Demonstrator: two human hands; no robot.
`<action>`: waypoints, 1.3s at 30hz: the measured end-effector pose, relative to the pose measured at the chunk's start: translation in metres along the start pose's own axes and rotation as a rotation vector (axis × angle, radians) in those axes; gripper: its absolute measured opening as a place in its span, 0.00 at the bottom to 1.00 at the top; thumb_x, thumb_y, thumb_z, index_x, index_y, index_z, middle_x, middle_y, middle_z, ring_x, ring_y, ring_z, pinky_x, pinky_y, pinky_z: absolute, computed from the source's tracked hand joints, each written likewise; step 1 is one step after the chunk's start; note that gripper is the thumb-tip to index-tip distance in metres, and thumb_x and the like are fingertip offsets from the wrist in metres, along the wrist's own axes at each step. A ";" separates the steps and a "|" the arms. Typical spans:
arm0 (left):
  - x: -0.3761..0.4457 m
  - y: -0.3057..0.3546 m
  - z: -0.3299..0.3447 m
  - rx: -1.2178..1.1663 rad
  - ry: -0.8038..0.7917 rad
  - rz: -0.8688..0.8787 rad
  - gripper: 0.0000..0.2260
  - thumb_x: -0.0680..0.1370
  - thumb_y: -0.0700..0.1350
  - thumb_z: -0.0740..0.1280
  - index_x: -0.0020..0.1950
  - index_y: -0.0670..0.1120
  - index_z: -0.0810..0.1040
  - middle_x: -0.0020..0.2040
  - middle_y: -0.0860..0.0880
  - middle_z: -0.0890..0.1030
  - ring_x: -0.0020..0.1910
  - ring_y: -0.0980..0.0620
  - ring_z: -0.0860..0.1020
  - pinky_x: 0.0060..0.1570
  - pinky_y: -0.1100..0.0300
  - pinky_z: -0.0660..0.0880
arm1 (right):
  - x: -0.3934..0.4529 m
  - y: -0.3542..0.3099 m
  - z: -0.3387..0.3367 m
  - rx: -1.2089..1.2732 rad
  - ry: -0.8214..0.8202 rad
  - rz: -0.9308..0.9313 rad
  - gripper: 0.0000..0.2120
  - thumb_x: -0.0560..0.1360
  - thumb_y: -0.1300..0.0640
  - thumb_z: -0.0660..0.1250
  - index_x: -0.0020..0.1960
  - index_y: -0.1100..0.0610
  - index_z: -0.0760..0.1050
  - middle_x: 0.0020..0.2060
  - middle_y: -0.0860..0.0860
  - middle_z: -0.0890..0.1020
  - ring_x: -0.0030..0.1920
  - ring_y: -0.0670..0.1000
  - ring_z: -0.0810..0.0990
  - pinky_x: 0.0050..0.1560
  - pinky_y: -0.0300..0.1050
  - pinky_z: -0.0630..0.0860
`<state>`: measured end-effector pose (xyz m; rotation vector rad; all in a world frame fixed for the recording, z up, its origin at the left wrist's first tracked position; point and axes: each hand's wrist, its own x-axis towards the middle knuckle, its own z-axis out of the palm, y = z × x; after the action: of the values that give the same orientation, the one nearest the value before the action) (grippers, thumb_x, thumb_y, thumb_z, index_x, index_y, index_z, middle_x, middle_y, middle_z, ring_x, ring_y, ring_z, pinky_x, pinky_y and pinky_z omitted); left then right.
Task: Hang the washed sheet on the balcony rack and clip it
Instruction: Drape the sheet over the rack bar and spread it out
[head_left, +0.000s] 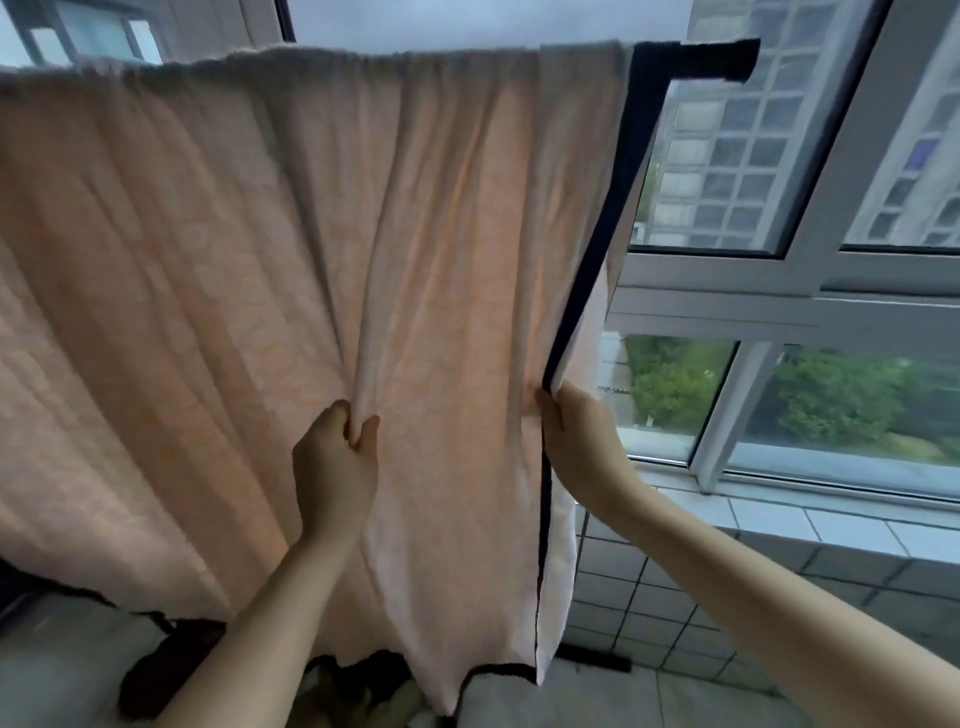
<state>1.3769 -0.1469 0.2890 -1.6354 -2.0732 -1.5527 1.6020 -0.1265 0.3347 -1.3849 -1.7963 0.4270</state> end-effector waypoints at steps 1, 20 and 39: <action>-0.002 -0.005 -0.003 0.000 -0.013 0.002 0.14 0.76 0.40 0.70 0.34 0.42 0.68 0.28 0.47 0.71 0.26 0.49 0.69 0.27 0.57 0.64 | -0.006 -0.002 0.004 0.001 0.001 0.014 0.21 0.82 0.58 0.55 0.31 0.52 0.59 0.26 0.46 0.67 0.27 0.44 0.64 0.27 0.39 0.58; -0.043 -0.055 -0.036 -0.019 -0.246 0.015 0.14 0.77 0.43 0.69 0.34 0.43 0.70 0.26 0.49 0.71 0.24 0.52 0.70 0.23 0.58 0.64 | -0.077 0.003 0.036 -0.087 0.016 0.316 0.20 0.82 0.57 0.55 0.32 0.54 0.60 0.26 0.49 0.68 0.28 0.51 0.65 0.27 0.42 0.57; -0.082 -0.042 -0.029 -0.087 -0.344 -0.053 0.12 0.76 0.46 0.70 0.35 0.45 0.73 0.27 0.50 0.75 0.25 0.53 0.74 0.25 0.58 0.72 | -0.062 0.002 0.037 -0.060 0.051 0.276 0.23 0.79 0.53 0.64 0.30 0.56 0.58 0.24 0.50 0.63 0.26 0.50 0.62 0.27 0.45 0.56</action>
<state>1.3658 -0.2203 0.2273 -2.0193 -2.2529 -1.4827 1.5795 -0.1751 0.2870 -1.6793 -1.5925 0.4804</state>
